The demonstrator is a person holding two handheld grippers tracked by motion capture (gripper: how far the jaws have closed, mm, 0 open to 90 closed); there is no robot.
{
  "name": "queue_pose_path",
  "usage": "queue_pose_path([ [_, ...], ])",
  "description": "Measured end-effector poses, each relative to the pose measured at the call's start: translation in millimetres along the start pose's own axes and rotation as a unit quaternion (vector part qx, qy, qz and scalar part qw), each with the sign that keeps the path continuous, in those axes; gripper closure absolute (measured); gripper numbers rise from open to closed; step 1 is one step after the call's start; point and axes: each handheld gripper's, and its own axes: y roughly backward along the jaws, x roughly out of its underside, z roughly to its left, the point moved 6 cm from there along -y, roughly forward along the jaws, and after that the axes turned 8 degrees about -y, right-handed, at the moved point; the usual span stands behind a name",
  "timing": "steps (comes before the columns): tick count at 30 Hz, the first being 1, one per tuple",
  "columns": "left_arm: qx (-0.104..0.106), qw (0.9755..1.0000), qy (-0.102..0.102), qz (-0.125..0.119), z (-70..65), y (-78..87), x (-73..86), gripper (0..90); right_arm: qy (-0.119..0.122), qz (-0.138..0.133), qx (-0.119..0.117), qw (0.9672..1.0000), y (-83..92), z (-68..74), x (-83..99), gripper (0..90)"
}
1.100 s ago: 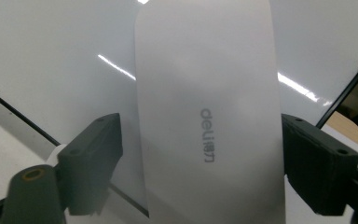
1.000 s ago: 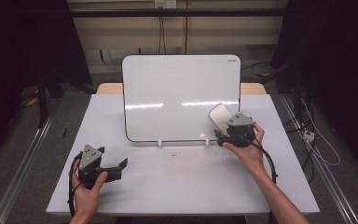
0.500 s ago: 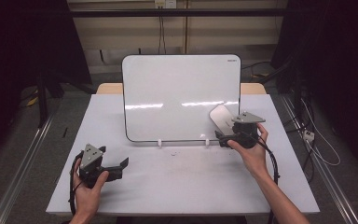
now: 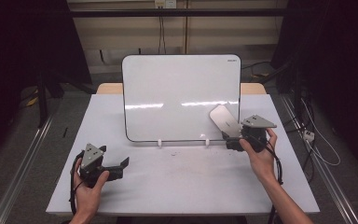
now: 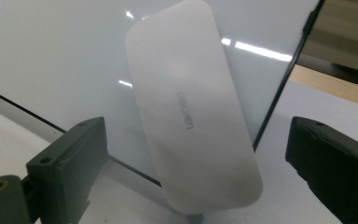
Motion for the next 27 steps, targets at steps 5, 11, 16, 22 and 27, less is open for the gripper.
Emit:
queue_pose_path([
  [5,-0.003,1.0,-0.003,-0.002,0.1,0.2,-0.4,5.5,0.001,-0.003,0.011,0.9999,9.2,-0.9,2.7,6.5],
  [11,0.0,1.0,-0.003,-0.002,-1.8,-0.2,-0.5,5.5,0.005,-0.009,0.019,0.9998,20.2,-0.2,11.8,7.0],
  [16,-0.003,1.0,0.002,-0.003,-1.7,-0.5,-0.5,5.5,-0.01,-0.013,0.018,0.9997,30.2,-5.5,20.7,7.1],
  [22,-0.002,1.0,-0.004,-0.003,-3.9,-1.2,-1.8,5.5,-0.028,-0.015,0.012,0.9994,38.0,-10.5,35.2,7.1],
  [27,-0.001,1.0,-0.002,-0.003,-3.9,-0.5,-1.2,5.5,-0.034,-0.015,0.012,0.9992,43.4,-15.3,46.6,6.6],
])
